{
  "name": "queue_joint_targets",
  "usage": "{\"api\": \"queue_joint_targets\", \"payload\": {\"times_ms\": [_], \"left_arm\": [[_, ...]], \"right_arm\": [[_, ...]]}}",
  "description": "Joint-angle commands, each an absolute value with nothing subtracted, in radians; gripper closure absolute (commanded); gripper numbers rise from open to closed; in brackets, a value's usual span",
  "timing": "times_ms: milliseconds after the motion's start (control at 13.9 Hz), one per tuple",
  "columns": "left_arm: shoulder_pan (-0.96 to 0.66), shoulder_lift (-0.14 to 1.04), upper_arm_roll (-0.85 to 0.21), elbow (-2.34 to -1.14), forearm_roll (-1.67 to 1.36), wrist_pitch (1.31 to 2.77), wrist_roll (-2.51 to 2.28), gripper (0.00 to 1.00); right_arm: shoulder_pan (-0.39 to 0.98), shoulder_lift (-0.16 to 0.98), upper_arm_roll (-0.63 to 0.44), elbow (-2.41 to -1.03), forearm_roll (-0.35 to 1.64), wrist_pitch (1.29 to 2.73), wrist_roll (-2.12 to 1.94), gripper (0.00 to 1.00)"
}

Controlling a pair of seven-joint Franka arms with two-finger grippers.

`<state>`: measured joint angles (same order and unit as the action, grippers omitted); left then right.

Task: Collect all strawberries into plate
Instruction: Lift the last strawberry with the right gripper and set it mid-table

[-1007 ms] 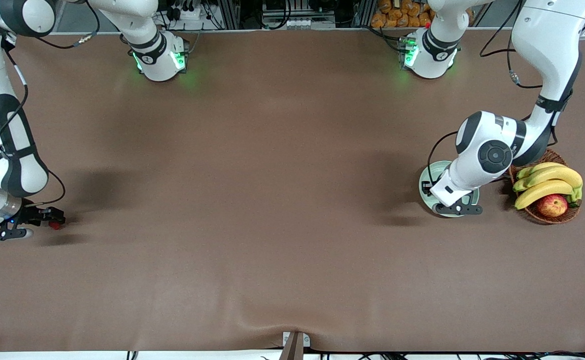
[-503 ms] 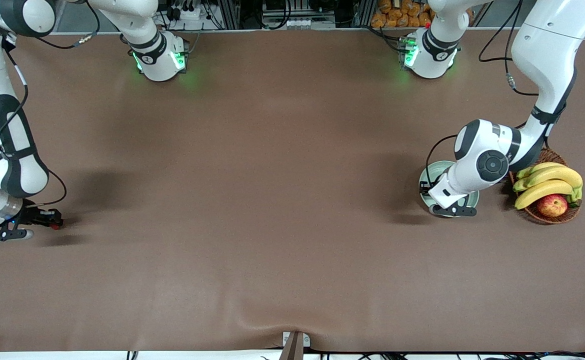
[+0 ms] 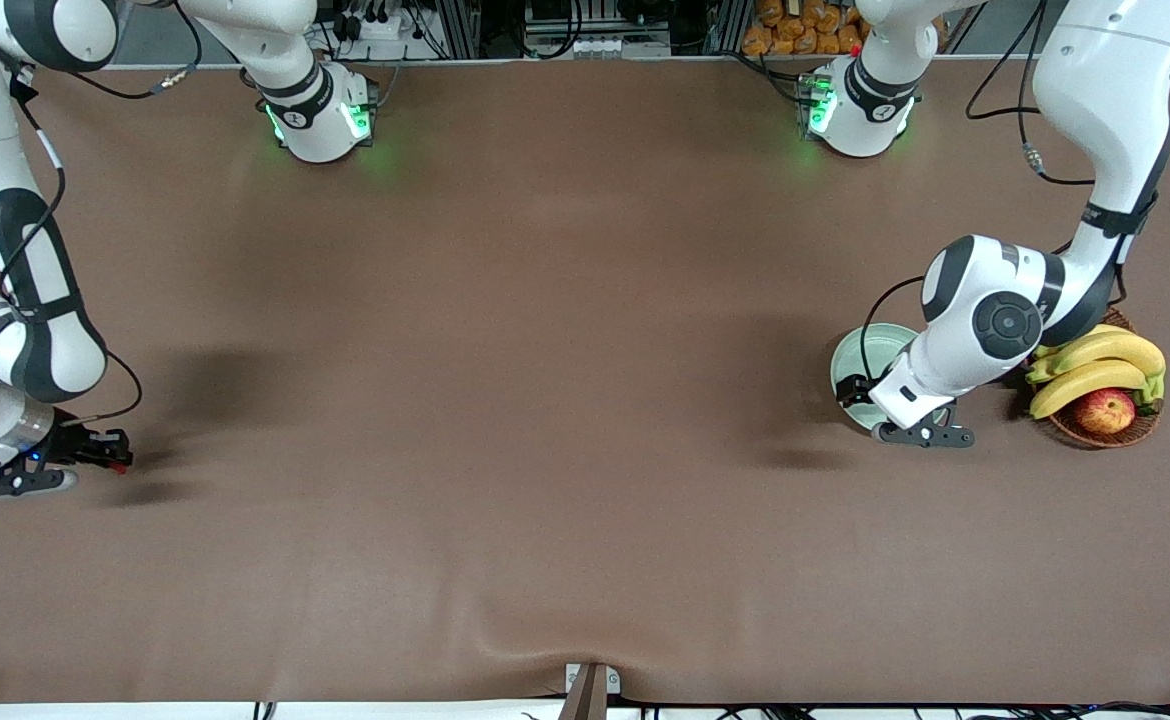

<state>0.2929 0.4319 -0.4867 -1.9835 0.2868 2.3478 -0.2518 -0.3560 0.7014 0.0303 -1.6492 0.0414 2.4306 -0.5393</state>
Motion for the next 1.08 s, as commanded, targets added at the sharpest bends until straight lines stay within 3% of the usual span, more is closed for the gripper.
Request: {"api": "queue_joint_targets", "payload": {"times_ms": [0,288,503,1007], "left_arm": [[0.293,0.400,-0.558,-1.893,0.292,2.240,-0.267,0.00],[0.262,0.411,-0.643,-1.821,0.270,2.201,-0.386,0.00],[0.157,0.452,-0.644,-1.770,0.272,2.200,-0.520,0.00],[0.046,0.627,-0.641,-1.657,0.281,2.203,-0.617,0.00]], "right_arm": [[-0.298,0.635,0.086,-1.649,0.055,2.373,-0.546,0.90],[-0.218,0.641,0.239,-1.617,0.058,2.387,-0.532,0.90],[-0.036,0.653,0.239,-1.600,0.046,2.428,-0.493,0.90],[0.228,0.745,0.239,-1.545,0.046,2.632,-0.366,0.88]]}}
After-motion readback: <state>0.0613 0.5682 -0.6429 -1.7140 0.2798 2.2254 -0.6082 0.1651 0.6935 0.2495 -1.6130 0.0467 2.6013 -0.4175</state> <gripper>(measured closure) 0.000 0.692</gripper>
